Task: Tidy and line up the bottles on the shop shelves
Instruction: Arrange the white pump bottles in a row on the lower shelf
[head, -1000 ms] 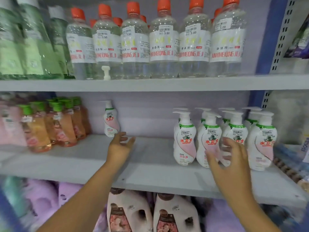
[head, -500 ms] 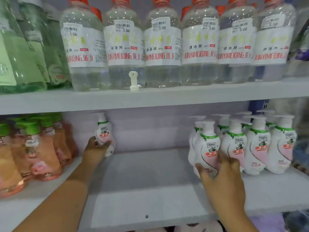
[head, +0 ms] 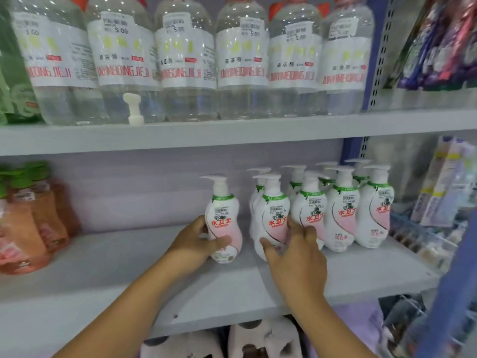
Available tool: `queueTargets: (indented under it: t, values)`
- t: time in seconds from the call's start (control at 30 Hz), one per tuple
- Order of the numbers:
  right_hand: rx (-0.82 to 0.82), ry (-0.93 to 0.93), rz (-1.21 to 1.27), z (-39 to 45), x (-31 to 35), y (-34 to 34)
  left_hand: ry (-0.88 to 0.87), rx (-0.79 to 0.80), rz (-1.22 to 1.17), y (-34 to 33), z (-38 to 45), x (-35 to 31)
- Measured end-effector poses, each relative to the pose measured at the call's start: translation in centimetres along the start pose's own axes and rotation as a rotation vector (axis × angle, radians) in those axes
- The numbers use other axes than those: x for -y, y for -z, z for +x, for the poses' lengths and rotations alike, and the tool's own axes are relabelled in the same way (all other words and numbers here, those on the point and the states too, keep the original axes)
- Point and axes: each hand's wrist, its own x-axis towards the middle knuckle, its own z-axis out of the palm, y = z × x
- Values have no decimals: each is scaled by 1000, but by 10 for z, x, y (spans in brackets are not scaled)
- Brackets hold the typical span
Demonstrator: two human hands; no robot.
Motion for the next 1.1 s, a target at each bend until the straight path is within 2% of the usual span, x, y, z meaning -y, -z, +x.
queueTargets:
  t: [0.13,0.27,0.37,0.5,0.63,0.77,1.1]
  values:
    - [30,87,183,3,-27,20,-7,-102,-26,-30,-17,-6]
    - [-223,204,382,40,-89,61,26,-169,-121,-46,-32,-8]
    - [-321,128,361,77,-129,82,26,-225,-156,-55,-38,-11]
    - [-223,39,340,99,-154,83,10,-232,-103,-59,-44,-14]
    - [-146,-144,450,115,-171,81,7,-234,-78,-58,-49,-14]
    - [63,-112,630,130,-178,79,11,-221,-91,-56,-49,-15]
    - [-14,-57,462,122,-190,75,17,-230,-126,-56,-46,-11]
